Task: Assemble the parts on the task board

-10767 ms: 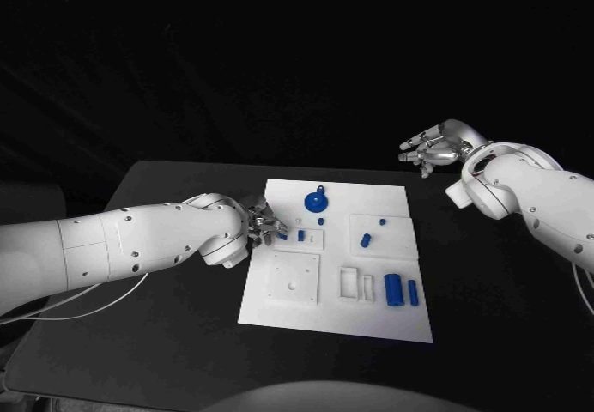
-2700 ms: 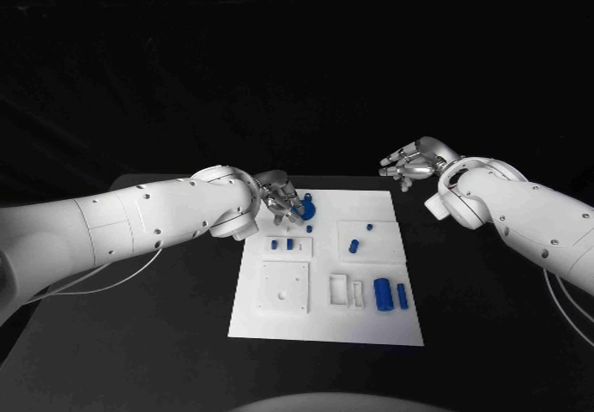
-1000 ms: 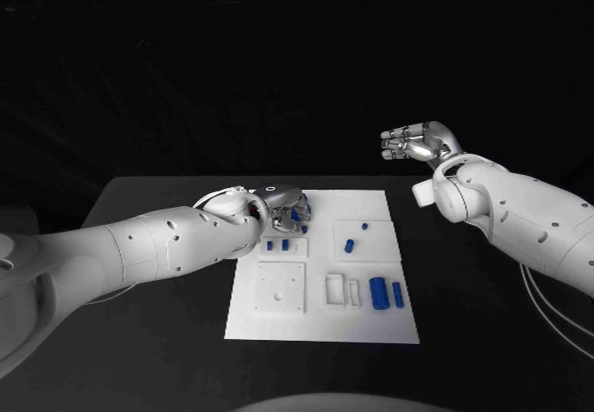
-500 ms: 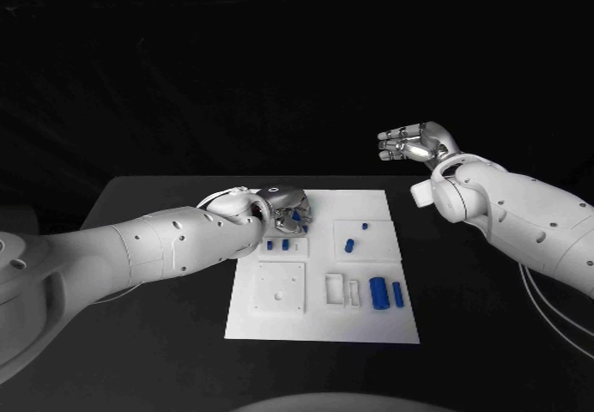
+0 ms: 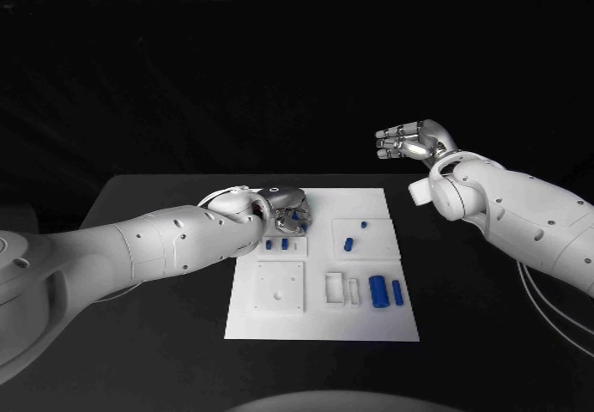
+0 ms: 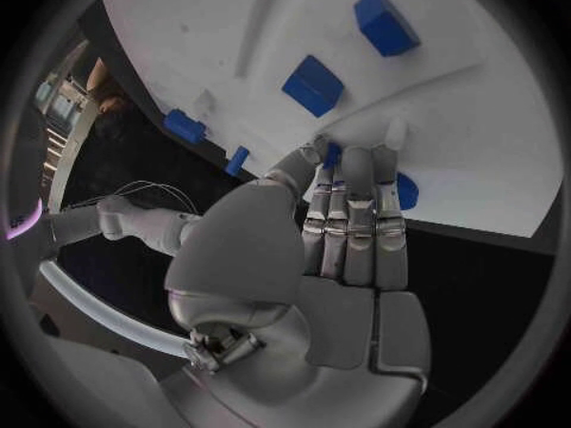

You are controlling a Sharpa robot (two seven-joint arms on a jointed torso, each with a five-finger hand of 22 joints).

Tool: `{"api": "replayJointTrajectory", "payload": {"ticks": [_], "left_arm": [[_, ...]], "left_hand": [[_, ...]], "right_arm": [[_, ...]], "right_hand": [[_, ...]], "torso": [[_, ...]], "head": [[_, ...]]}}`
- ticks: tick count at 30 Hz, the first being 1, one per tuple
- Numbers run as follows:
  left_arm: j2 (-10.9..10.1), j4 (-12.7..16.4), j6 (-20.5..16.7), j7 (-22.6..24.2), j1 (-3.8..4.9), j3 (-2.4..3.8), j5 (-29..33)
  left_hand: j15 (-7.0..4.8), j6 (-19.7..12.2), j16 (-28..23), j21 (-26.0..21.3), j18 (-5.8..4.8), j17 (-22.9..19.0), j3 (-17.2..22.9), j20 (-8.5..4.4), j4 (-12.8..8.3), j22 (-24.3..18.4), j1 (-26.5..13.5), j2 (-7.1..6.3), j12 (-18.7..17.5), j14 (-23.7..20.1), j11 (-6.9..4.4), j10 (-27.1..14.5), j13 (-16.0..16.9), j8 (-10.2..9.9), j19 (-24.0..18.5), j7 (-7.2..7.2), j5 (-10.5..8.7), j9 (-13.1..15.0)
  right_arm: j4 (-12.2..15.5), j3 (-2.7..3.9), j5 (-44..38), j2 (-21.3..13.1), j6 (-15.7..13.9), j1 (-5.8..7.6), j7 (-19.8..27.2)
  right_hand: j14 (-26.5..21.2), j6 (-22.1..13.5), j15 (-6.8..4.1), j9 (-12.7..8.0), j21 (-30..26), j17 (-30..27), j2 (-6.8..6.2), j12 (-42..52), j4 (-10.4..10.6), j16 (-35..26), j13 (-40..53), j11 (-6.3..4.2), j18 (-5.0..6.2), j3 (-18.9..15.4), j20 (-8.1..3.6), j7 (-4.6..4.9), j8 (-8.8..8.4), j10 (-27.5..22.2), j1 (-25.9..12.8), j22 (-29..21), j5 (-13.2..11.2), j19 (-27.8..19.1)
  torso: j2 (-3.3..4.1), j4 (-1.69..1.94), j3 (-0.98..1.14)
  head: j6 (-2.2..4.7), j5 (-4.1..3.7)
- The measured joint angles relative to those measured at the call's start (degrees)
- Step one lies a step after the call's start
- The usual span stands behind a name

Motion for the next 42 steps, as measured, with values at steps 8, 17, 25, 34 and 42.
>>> {"api": "replayJointTrajectory", "payload": {"ticks": [8, 17, 25, 34, 42], "left_arm": [[0.2, -0.3, 0.4, 0.0, -0.05, 0.08, 0.0], [0.4, -0.7, 1.2, -0.2, -0.04, 0.23, 0.0], [0.4, -0.7, 1.5, -0.4, -0.01, 0.29, -0.1], [-0.2, -0.2, 1.3, 0.0, -0.08, 0.3, 0.2], [-2.1, 1.5, 1.3, 0.2, -0.17, 0.35, 1.2]], "left_hand": [[0.22, 0.0, 0.6, 1.9, 0.09, -1.0, 0.3, -0.02, 0.0, 0.0, 0.0, 0.0, 0.0, -0.2, 0.03, 0.0, 0.0, 0.0, -1.0, 0.0, 0.0, 0.0], [-0.01, 1.6, 2.1, 3.2, 0.38, -1.0, 0.5, -0.01, 0.2, 0.0, 0.1, 0.84, 0.0, 0.7, -0.33, 1.8, 0.0, 0.0, -1.0, -0.27, -0.03, 0.0], [-0.9, 2.7, 3.1, 4.8, 0.34, -0.8, 0.1, -0.62, 0.5, 0.0, 0.9, 2.14, -0.2, 2.6, -1.26, 4.7, 0.0, 0.0, -0.1, -0.62, -0.17, 0.0], [-0.9, 2.9, 3.5, 6.1, 0.31, -0.7, -0.4, -0.63, 0.0, 0.0, 1.6, 2.79, -0.2, 2.6, -1.33, 4.8, 0.0, 0.0, -0.1, -0.42, -0.27, 0.0], [-0.81, 2.9, 3.5, 6.4, -0.06, -0.7, -0.4, -0.63, 0.0, 0.0, 1.4, 2.96, -0.2, 2.9, -1.33, 4.8, 0.1, 0.0, -0.1, -0.42, -0.27, 0.0]], "right_arm": [[0.0, 0.0, -0.1, 0.0, 0.1, 0.0, -0.1], [0.1, 0.0, -0.1, 0.1, 0.2, 0.0, -0.1], [0.1, 0.0, -0.1, 0.1, 0.4, 0.0, -0.1], [0.1, 0.0, -0.1, 0.1, 0.6, 0.0, -0.1], [0.0, 0.0, -0.1, 0.1, 0.7, 0.0, -0.1]], "right_hand": [[0.0, 0.0, 0.0, 0.0, 0.0, 0.0, 0.0, 0.0, 0.0, 0.0, 0.0, 0.0, 0.0, 0.0, 0.0, 0.0, 0.0, 0.0, 0.0, 0.0, 0.0, 0.0], [0.0, 0.0, -0.01, 0.0, 0.0, 0.0, 0.0, 0.0, 0.0, 0.0, -0.1, 0.0, 0.0, 0.0, 0.0, 0.0, 0.0, 0.0, 0.0, 0.0, 0.3, 0.0], [0.0, 0.0, -0.01, 0.0, 0.0, 0.0, 0.0, 0.0, 0.0, 0.0, 0.0, 0.0, 0.0, 0.0, -0.01, 0.0, 0.0, 0.0, 0.0, 0.0, 0.3, 0.0], [0.0, 0.0, -0.02, 0.0, 0.0, 0.0, 0.0, 0.0, 0.1, 0.0, 0.0, 0.0, 0.0, -0.1, -0.01, -0.01, 0.0, 0.0, 0.0, 0.0, 0.3, 0.0], [0.0, 0.0, -0.02, 0.0, 0.0, 0.0, 0.0, 0.0, 0.2, 0.0, 0.0, 0.0, 0.0, -0.2, -0.01, -0.01, 0.0, 0.0, 0.0, 0.0, 0.3, 0.0]], "torso": [[-0.01, -0.01, 0.04], [-0.04, -0.01, 0.04], [-0.04, 0.01, 0.0], [-0.04, 0.02, -0.03], [-0.04, 0.04, -0.02]], "head": [[-0.12, 0.06], [-0.17, 0.01], [-0.18, 0.02], [-0.19, 0.03], [-0.04, -0.02]]}}
